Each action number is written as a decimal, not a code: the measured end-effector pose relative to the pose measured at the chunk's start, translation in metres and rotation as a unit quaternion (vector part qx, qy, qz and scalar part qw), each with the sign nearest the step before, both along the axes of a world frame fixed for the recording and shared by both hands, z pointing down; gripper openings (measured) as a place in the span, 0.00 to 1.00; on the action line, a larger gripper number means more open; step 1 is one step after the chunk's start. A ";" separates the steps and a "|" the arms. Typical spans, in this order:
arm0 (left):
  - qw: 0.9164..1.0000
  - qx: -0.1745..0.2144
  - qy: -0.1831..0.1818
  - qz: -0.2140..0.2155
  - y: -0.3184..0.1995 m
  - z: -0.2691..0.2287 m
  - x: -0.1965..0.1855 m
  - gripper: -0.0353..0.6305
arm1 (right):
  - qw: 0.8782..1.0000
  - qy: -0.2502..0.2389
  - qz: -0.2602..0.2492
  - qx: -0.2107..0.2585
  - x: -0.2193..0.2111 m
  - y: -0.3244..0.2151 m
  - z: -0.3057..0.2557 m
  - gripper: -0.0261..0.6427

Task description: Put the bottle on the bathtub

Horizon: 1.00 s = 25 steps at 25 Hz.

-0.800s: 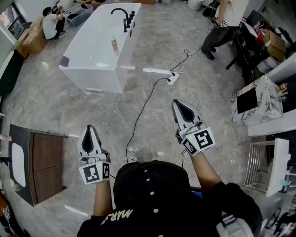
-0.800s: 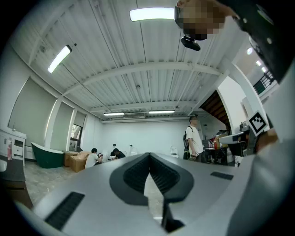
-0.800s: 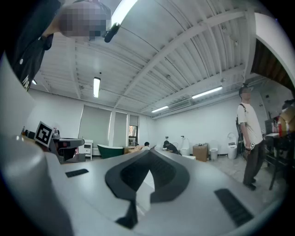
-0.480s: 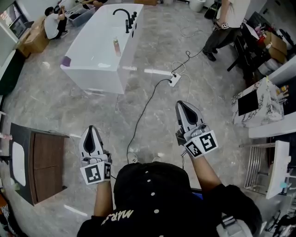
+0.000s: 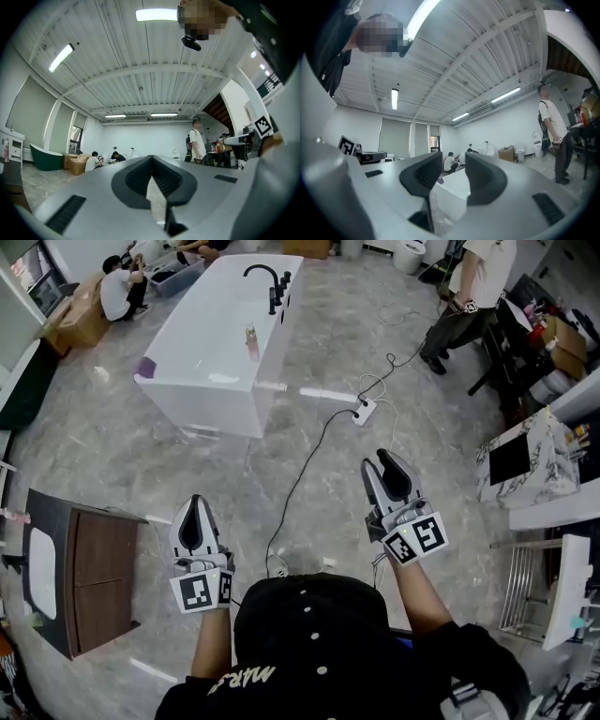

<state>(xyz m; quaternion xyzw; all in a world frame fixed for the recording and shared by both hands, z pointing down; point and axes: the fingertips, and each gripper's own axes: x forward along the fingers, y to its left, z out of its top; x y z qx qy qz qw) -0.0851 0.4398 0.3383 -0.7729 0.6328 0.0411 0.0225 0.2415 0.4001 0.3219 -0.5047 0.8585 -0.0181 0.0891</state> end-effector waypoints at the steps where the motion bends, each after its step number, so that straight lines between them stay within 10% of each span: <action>1: 1.000 0.000 0.001 0.001 -0.002 0.001 -0.005 0.07 | 1.000 -0.005 0.000 -0.007 -0.004 -0.003 0.002 0.27; 7: 1.000 -0.004 0.001 0.005 -0.010 0.004 -0.031 0.07 | 1.000 -0.004 0.004 -0.026 -0.027 -0.012 0.011 0.51; 25: 0.999 -0.029 -0.001 -0.027 -0.111 0.021 -0.037 0.07 | 0.999 0.013 -0.022 -0.034 -0.038 -0.134 0.033 0.51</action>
